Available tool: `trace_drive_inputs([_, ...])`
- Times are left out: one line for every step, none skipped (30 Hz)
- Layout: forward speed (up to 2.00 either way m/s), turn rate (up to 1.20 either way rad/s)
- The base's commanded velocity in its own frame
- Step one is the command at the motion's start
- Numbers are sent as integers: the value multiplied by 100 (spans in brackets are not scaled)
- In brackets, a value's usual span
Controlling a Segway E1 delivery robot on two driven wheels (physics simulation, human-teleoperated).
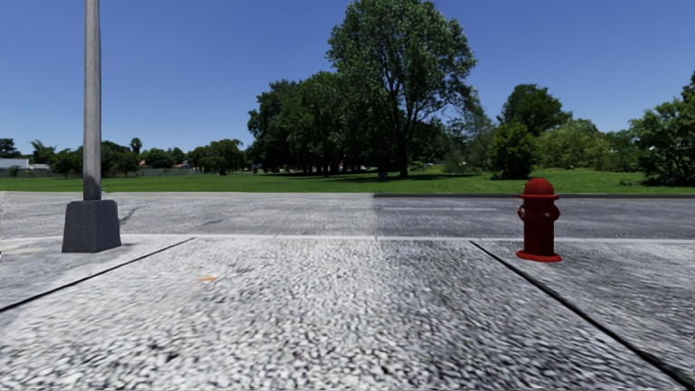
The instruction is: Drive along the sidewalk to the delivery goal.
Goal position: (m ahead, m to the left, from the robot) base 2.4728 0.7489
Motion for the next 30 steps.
trace_drive_inputs([92,31])
trace_drive_inputs([96,31])
trace_drive_inputs([103,31])
trace_drive_inputs([105,31])
trace_drive_inputs([106,31])
trace_drive_inputs([106,31])
trace_drive_inputs([106,31])
trace_drive_inputs([106,31])
trace_drive_inputs([106,31])
trace_drive_inputs([106,31])
trace_drive_inputs([106,31])
trace_drive_inputs([106,31])
trace_drive_inputs([106,31])
trace_drive_inputs([105,31])
trace_drive_inputs([105,31])
trace_drive_inputs([105,31])
trace_drive_inputs([105,31])
trace_drive_inputs([104,31])
trace_drive_inputs([104,31])
trace_drive_inputs([104,31])
trace_drive_inputs([104,31])
trace_drive_inputs([104,31])
trace_drive_inputs([104,31])
trace_drive_inputs([105,31])
trace_drive_inputs([105,31])
trace_drive_inputs([105,31])
trace_drive_inputs([106,31])
trace_drive_inputs([106,31])
trace_drive_inputs([106,31])
trace_drive_inputs([106,31])
